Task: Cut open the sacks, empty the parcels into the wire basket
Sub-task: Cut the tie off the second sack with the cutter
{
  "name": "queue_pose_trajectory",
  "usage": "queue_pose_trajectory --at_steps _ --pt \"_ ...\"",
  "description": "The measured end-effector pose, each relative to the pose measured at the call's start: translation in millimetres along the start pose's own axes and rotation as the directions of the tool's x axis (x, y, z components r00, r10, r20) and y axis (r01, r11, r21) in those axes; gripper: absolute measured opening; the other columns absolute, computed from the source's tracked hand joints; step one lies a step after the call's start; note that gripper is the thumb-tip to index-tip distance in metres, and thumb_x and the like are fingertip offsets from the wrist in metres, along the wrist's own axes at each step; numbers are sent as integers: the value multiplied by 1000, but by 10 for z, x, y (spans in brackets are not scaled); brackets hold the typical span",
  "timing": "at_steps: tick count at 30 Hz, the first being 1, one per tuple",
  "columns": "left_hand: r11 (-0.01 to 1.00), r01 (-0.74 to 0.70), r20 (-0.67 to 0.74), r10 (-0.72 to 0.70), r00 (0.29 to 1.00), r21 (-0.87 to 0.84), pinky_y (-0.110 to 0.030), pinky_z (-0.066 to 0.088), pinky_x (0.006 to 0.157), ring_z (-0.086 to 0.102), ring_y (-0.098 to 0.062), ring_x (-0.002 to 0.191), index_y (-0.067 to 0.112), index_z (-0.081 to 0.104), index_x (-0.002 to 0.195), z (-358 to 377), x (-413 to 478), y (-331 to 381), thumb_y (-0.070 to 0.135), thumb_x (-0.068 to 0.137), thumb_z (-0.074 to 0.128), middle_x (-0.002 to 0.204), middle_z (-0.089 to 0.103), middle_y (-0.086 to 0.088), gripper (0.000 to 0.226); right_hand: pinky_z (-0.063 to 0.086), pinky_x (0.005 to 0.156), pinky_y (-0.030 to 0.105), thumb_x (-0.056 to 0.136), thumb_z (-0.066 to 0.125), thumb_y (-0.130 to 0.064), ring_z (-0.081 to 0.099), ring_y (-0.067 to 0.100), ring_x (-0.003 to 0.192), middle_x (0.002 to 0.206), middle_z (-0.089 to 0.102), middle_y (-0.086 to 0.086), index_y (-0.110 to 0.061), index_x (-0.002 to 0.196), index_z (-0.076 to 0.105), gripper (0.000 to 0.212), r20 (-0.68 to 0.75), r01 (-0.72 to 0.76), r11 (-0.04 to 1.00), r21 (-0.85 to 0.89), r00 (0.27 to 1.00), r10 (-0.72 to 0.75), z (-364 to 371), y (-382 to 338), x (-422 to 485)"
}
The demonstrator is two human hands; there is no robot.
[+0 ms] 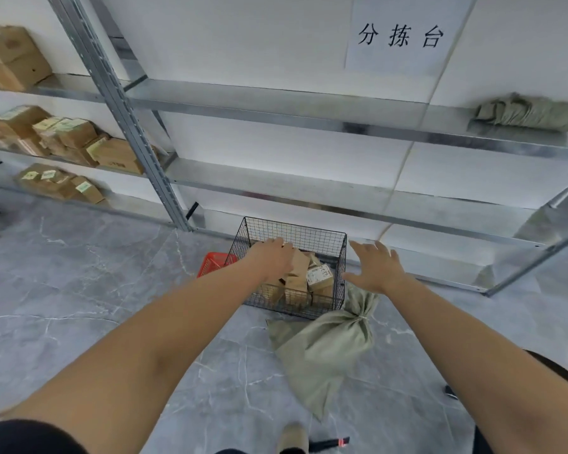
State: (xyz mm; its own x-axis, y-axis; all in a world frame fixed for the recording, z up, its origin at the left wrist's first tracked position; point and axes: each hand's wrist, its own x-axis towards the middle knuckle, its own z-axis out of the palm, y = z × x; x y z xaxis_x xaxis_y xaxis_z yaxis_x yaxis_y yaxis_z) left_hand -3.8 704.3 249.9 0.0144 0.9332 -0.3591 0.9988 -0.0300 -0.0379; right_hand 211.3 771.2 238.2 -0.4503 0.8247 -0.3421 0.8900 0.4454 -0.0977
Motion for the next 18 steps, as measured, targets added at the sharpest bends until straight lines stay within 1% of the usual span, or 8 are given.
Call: queue_pose_trajectory --at_steps 3,6,9,10,13,16,18 --pt "1000 -10 27 10 1000 6 -48 36 103 38 -35 127 11 14 145 246 -264 98 38 98 32 142 34 -19 57 11 115 52 85 47 -58 10 30 143 154 21 6 -25 148 9 81 0 -7 1000 6 1000 7 198 -42 -302" --pt "1000 -20 49 21 999 -6 -50 38 102 37 -36 130 14 6 147 496 -502 203 41 97 31 149 25 -18 63 13 115 51 85 47 -57 12 30 143 154 22 7 -25 148 9 81 17 -32 999 -8 999 32 441 -82 -606" --pt "998 -59 70 58 996 8 -48 36 103 29 -36 135 13 14 145 633 -718 316 42 97 31 151 19 -17 59 14 114 50 84 48 -58 12 31 143 154 21 8 -25 148 10 81 57 -78 997 20 995 77 628 -149 -899" --pt "997 -73 67 72 995 8 -47 36 102 30 -36 134 13 18 144 650 -786 353 42 97 31 152 19 -17 57 14 114 51 85 48 -57 11 31 143 154 20 8 -25 147 10 80 66 -83 996 27 995 81 679 -175 -993" --pt "994 -111 47 110 993 18 -45 39 99 37 -33 129 9 19 143 718 -902 394 41 97 32 146 30 -17 58 13 114 53 86 48 -54 8 32 143 155 17 9 -24 148 9 79 81 -106 993 56 992 101 791 -247 -1191" --pt "989 -145 49 143 988 38 -47 41 98 36 -34 129 6 21 142 813 -900 345 43 96 33 144 31 -18 60 14 114 53 86 48 -54 11 32 143 153 21 10 -25 148 9 79 85 -157 984 84 985 149 898 -312 -1279" --pt "983 -180 46 179 983 34 -47 39 98 35 -34 129 6 25 141 906 -859 286 43 96 34 142 33 -19 59 15 114 52 85 48 -55 13 31 142 152 23 9 -24 147 11 78 84 -203 974 104 977 195 1009 -375 -1313"
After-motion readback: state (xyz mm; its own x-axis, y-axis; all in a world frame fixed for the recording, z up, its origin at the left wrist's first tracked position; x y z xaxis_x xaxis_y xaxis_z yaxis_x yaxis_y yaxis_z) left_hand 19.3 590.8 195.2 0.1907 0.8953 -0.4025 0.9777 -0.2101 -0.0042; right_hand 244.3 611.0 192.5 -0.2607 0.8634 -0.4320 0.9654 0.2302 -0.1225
